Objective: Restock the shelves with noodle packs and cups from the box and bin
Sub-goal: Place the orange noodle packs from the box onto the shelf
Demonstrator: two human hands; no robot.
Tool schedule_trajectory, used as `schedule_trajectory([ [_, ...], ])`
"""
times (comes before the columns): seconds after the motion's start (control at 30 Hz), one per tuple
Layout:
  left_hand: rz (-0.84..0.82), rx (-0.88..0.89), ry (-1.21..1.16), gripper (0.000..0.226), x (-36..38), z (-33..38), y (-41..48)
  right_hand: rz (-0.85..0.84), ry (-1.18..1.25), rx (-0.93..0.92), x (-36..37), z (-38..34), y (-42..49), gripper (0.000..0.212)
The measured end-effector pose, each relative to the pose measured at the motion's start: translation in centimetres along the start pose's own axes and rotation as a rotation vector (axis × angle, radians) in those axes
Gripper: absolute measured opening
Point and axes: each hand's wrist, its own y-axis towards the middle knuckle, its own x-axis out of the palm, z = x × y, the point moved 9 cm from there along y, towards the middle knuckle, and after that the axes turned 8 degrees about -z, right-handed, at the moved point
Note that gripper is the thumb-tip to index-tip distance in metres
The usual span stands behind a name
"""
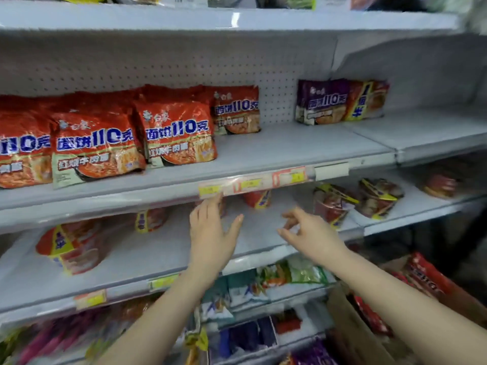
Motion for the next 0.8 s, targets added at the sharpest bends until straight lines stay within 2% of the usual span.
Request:
schedule_trajectory([
  [0.27, -0.355, 0.078, -0.151, 0.058, 16.0, 8.4, -2.0, 0.026, 0.024, 0.413, -2.5, 19.3, -8.9, 0.040],
  [0.43, -0.566, 0.080, -0.138, 0.057, 27.7, 10.8, -2.6, -0.065, 0.138, 0.689, 1.3, 32.5, -12.5, 0.035],
  [0.6, -0.772, -0.077, -0.145, 0.048, 40.8, 11.3, -3.9, -0.238, 0.224, 0.805, 7.6, 44.3, -13.3, 0.034],
  [0.7, -0.913, -0.190, -0.200, 0.028, 48.2, 12.2, -5.4, -0.314, 0.225, 0.819, 9.4, 48.9, -12.4, 0.031],
  [0.8, -1.035, -0.389, -0.272, 0.035, 55.0, 12.2, -7.7, -0.413, 0.262, 0.828, 11.6, 52.8, -11.5, 0.033],
])
